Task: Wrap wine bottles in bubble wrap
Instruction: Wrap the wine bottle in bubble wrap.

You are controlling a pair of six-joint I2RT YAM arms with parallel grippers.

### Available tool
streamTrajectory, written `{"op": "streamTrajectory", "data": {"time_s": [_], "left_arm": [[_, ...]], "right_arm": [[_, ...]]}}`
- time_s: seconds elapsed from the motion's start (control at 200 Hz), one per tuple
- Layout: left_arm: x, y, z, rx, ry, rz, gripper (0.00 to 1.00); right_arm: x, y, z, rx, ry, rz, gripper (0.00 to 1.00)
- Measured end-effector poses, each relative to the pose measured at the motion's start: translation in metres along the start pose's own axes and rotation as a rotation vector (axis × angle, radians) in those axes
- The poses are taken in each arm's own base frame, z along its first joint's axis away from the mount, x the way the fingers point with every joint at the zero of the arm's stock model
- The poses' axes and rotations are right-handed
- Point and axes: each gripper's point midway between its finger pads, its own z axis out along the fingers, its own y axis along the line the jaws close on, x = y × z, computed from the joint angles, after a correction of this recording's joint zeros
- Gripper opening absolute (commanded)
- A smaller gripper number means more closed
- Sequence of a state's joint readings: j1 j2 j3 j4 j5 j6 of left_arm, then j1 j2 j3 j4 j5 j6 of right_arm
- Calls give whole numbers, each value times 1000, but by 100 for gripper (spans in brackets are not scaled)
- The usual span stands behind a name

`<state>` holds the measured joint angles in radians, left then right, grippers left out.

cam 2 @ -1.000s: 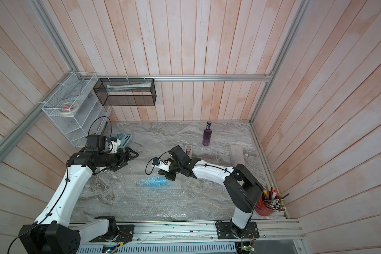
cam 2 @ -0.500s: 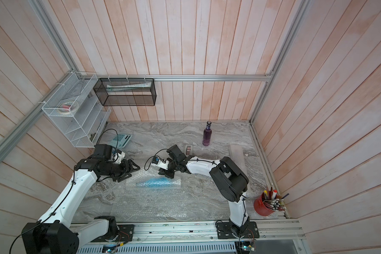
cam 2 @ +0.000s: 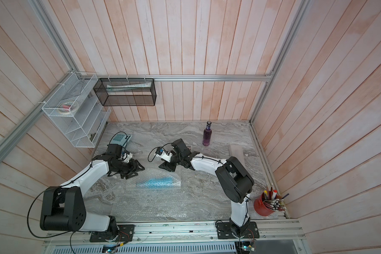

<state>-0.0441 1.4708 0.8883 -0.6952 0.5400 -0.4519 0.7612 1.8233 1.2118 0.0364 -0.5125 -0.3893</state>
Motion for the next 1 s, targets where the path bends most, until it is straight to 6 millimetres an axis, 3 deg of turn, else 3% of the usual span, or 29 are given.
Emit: {"op": "streamTrajectory", "data": {"time_s": [0.15, 0.265, 0.42, 0.625, 1.0], "left_arm": [[1, 14, 10, -52, 22, 12, 59], [0, 21, 10, -87, 18, 29, 59], [5, 29, 11, -122, 26, 35, 59], [18, 36, 5, -153, 35, 28, 59], [28, 27, -20, -149, -5, 38, 60]], "right_arm": [[-31, 18, -37, -22, -99, -30, 58], [-28, 44, -47, -97, -142, -20, 61], [6, 69, -21, -226, -72, 35, 62], [48, 76, 13, -316, 45, 117, 63], [67, 100, 33, -407, 139, 70, 65]]}}
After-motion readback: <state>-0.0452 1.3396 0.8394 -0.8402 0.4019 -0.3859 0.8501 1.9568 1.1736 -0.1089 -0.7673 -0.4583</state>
